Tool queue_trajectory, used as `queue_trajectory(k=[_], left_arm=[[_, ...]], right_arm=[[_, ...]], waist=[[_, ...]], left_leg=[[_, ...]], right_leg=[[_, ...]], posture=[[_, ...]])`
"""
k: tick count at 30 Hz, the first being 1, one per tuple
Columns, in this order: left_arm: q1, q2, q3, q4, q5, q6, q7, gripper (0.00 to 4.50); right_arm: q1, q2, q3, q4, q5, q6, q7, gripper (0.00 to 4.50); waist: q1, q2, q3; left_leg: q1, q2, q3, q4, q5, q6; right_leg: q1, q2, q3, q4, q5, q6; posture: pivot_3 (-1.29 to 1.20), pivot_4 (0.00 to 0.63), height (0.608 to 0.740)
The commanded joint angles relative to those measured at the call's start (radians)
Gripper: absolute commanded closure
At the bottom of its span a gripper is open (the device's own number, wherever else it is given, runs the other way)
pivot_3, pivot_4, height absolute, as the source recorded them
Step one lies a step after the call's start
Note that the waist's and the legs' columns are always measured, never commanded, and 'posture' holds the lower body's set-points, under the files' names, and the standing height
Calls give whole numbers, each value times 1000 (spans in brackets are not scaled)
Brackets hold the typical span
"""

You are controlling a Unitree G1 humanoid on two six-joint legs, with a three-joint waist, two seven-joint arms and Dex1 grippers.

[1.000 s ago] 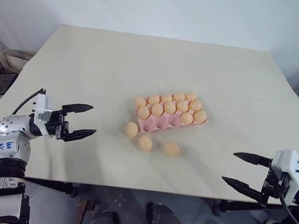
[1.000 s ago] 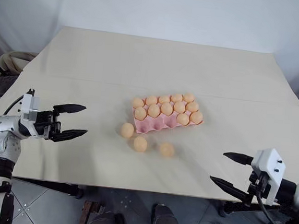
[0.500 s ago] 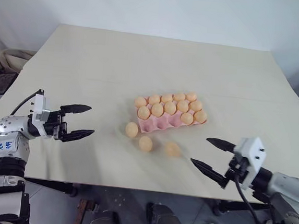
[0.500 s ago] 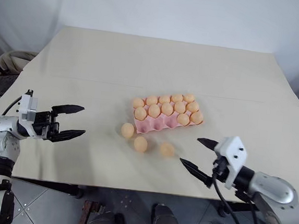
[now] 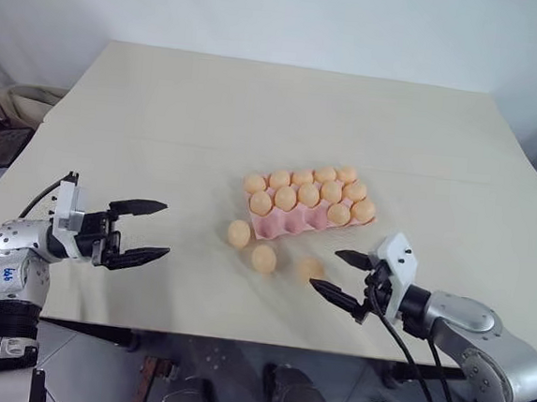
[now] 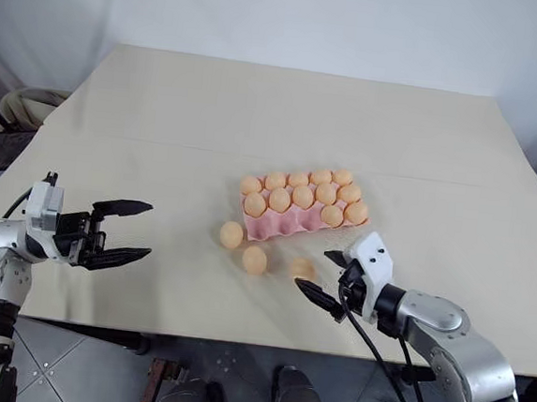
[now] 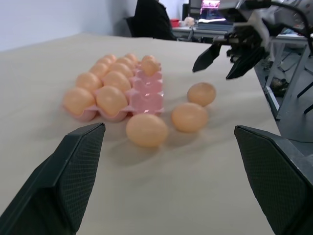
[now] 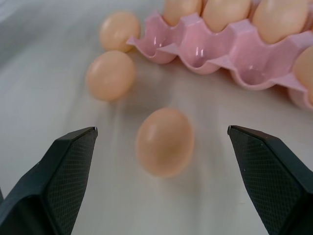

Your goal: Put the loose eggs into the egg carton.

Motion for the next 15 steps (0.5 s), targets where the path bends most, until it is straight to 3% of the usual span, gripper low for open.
queue_trajectory(k=[1, 8, 15], left_arm=[[14, -13, 12, -45, -25, 0, -16, 0], [15, -33, 14, -58, -21, 1, 2, 0], [19, -30, 22, -64, -18, -1, 17, 0]], right_arm=[[-30, 16, 46, 23, -24, -46, 23, 35], [-121, 58, 151, 129, -107, -95, 24, 35], [-150, 53, 174, 206, -174, -135, 45, 35]], waist=[[-3, 0, 0], [-3, 0, 0], [-2, 0, 0]], left_leg=[[0, 0, 0, 0, 0, 0], [1, 0, 0, 0, 1, -1], [0, 0, 0, 0, 2, -3]], right_leg=[[0, 0, 0, 0, 0, 0], [0, 1, 0, 1, 0, 1], [0, 0, 0, 0, 1, 1]], posture=[[0, 150, 740], [0, 150, 740], [0, 150, 740]])
